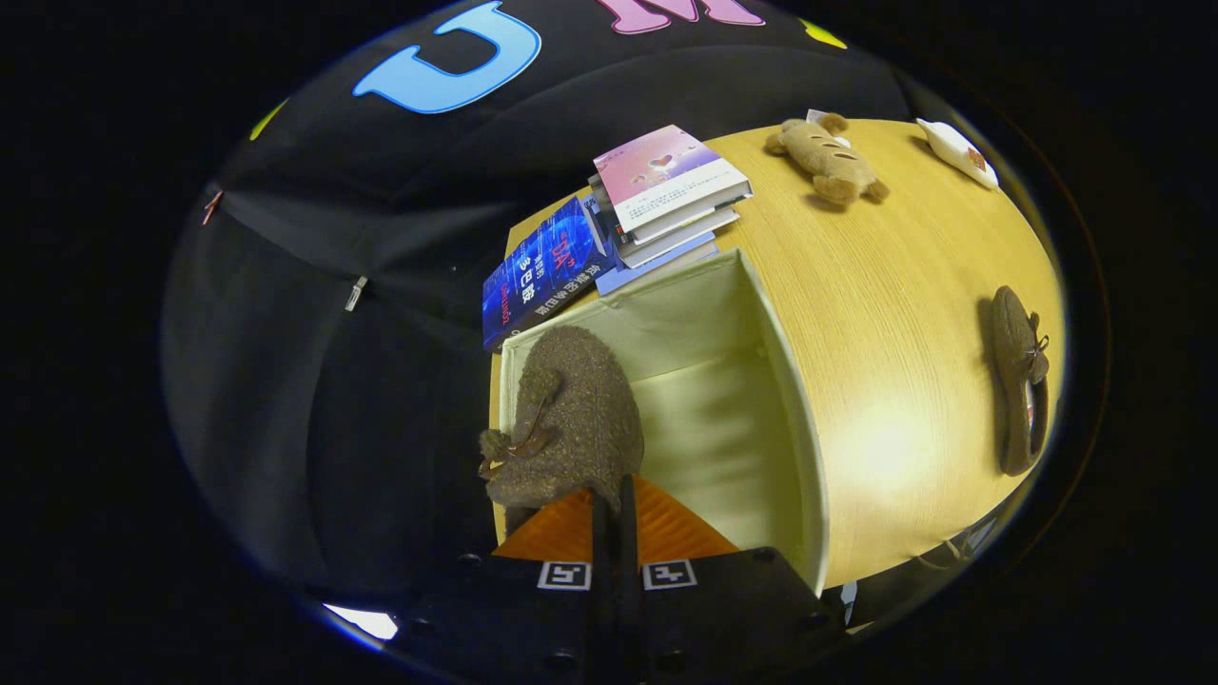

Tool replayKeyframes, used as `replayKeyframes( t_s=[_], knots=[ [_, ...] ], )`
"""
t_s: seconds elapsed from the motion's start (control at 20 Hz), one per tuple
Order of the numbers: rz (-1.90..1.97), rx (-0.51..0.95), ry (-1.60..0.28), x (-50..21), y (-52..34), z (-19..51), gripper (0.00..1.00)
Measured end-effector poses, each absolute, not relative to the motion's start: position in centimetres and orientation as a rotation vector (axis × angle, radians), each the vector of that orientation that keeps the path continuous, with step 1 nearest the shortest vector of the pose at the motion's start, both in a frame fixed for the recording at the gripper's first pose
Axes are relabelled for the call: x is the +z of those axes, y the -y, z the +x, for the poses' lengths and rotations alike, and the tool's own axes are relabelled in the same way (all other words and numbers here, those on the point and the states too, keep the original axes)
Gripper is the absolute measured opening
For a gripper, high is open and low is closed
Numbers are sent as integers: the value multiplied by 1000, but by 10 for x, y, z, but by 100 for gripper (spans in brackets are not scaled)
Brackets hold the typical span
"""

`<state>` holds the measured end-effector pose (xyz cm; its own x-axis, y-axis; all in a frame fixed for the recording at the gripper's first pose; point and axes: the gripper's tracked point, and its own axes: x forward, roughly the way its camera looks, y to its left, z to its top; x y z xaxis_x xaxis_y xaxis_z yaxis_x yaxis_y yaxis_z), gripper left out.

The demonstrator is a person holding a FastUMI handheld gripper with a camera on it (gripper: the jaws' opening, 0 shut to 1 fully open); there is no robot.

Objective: Open the storage box then place both shoes into the box .Put the left shoe in first, then the right shoe, with the right side of both shoes facing outward in a uniform manner.

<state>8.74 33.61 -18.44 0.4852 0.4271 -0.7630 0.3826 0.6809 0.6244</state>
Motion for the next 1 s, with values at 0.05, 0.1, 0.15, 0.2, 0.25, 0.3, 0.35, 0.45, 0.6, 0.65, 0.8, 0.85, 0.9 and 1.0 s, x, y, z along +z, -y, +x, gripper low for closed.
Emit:
replayKeyframes(
  t_s=[0.05,0.1,0.15,0.2,0.25,0.3,0.35,0.45,0.6,0.65,0.8,0.85,0.9,1.0],
  knots=[
    [871,28,-1104,-186,-337,88,5],
    [877,30,-1107,-187,-338,90,5],
    [885,41,-1114,-187,-342,89,5],
    [906,62,-1110,-186,-347,90,5],
    [939,99,-1106,-178,-354,91,7],
    [946,114,-1109,-180,-362,90,18],
    [958,140,-1100,-172,-358,90,33],
    [966,185,-1089,-164,-363,89,64],
    [966,217,-1062,-152,-357,85,93],
    [964,230,-1054,-148,-354,81,93],
    [931,260,-1024,-139,-336,69,93],
    [910,271,-1015,-136,-327,63,93],
    [890,281,-1004,-133,-317,57,93],
    [857,290,-983,-128,-291,45,93]
  ],
)
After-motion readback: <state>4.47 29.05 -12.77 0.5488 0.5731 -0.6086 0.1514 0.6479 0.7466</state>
